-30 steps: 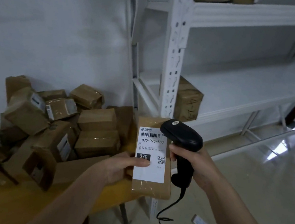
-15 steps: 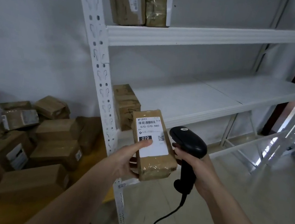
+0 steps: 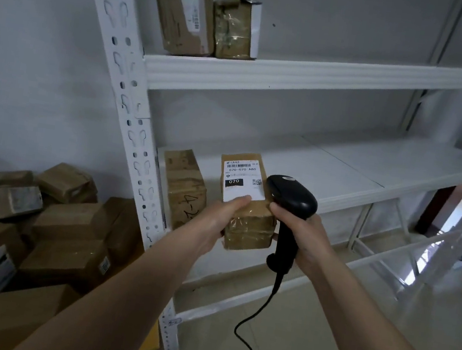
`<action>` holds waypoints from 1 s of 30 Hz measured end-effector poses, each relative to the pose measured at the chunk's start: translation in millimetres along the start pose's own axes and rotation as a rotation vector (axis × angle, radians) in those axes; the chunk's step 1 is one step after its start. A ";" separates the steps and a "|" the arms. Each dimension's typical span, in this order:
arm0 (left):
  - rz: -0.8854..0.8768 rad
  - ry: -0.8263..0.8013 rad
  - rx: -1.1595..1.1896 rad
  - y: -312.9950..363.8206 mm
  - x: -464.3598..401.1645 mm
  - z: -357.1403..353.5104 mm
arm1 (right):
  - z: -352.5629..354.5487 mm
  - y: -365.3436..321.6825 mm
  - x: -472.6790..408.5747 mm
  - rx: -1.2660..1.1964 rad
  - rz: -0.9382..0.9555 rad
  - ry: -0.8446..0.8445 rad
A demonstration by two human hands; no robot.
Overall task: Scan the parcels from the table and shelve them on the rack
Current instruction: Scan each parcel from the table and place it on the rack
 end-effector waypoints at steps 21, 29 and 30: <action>-0.195 0.353 -1.361 24.0 -60.5 54.5 | -31.7 9.2 -121.3 0.074 -0.097 -0.009; -0.341 0.402 -1.296 5.1 -65.0 65.8 | -47.6 10.2 -136.8 0.169 -0.149 -0.151; -0.346 0.410 -1.297 4.6 -64.4 65.8 | -46.8 9.0 -137.6 0.179 -0.147 -0.164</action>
Point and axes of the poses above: each hand's wrist, its own x-axis away from the middle knuckle, its own z-axis out of the back of the hand, y = z × x, the point moved 2 cm from there along -x, towards the middle knuckle, and after that the axes turned 6 degrees about -z, right-handed, at the moved point
